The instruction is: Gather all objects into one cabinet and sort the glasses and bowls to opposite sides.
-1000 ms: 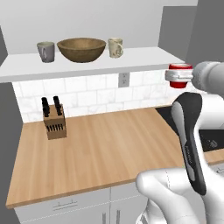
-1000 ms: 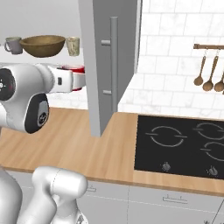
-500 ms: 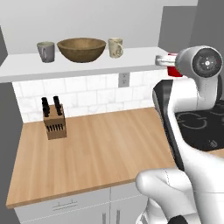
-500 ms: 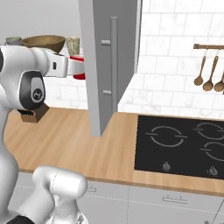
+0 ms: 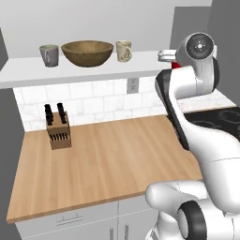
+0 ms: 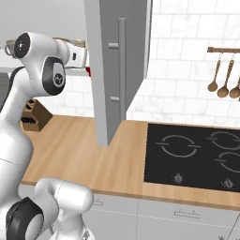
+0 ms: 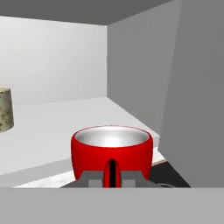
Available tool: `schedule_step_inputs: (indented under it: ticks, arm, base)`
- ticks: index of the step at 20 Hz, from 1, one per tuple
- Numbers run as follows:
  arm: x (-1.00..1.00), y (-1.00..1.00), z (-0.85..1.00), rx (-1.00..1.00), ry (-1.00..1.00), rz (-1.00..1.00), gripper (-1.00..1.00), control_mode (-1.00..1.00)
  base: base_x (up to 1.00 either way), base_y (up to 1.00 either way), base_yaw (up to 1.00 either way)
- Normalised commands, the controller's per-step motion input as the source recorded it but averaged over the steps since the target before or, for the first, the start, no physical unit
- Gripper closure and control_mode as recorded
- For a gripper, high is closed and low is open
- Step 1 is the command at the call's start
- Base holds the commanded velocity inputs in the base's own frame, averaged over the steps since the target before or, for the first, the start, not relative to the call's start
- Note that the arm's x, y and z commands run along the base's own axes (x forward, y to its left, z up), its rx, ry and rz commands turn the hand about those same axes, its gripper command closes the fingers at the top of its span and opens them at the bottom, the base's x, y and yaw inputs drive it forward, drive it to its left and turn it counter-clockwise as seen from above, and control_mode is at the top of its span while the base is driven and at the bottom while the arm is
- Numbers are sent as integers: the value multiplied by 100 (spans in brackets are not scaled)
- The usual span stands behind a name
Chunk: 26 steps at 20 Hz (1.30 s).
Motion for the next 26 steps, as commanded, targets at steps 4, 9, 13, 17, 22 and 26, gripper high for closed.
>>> schedule_step_inputs:
  ticks: [4, 9, 13, 17, 22, 26]
  arm:
    - [52, -20, 4, 0, 10, 0, 100, -100]
    - [13, -8, 0, -1, -7, 0, 100, -100]
    - [0, -11, 0, 0, -10, 0, 100, -100]
    - [5, -5, -9, 0, -12, 0, 100, -100]
    - [22, 0, -15, 0, -7, 0, 100, -100]
    - [33, 0, 0, 0, 0, 0, 100, -100]
  base:
    - [0, 0, 0]
    - [0, 0, 0]
    - [0, 0, 0]
    - [0, 0, 0]
    - [0, 0, 0]
    - [0, 0, 0]
